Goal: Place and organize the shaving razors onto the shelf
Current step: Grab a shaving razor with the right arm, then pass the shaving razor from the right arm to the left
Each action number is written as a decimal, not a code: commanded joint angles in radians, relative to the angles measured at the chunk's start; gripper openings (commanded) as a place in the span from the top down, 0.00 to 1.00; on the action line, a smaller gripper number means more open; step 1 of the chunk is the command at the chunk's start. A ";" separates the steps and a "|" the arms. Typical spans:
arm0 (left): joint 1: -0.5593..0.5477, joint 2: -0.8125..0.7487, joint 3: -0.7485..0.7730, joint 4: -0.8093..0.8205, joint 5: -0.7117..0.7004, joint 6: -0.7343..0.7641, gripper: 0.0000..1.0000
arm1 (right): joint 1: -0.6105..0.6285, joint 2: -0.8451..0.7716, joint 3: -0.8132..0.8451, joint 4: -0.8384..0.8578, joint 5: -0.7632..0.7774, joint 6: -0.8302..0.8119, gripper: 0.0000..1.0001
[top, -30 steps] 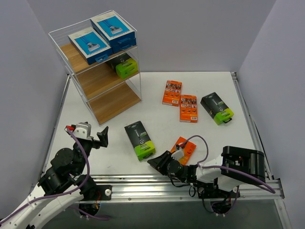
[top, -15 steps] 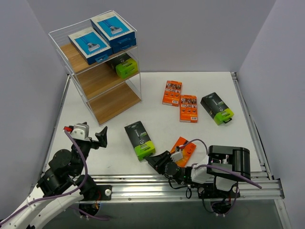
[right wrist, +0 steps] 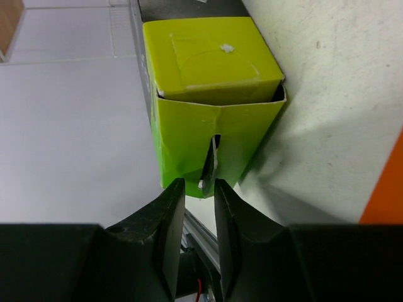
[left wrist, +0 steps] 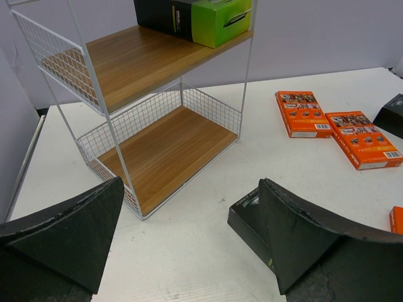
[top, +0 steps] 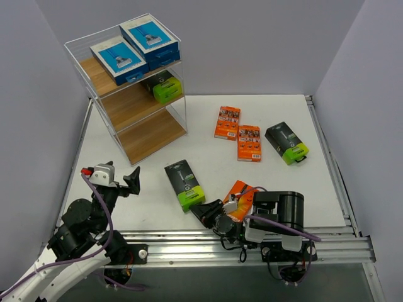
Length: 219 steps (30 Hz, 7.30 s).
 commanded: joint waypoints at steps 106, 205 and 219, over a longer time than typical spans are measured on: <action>-0.004 0.058 0.218 -0.475 0.020 -1.207 0.06 | -0.395 -0.235 0.694 -0.725 -0.612 -0.463 1.00; 0.374 0.236 -0.348 0.173 0.416 -1.334 0.70 | -0.181 -0.412 0.414 -0.665 -0.460 -0.396 0.78; 0.386 0.304 -0.120 0.136 0.343 -1.162 0.77 | -0.185 -0.650 0.318 -0.823 -0.371 -0.435 0.71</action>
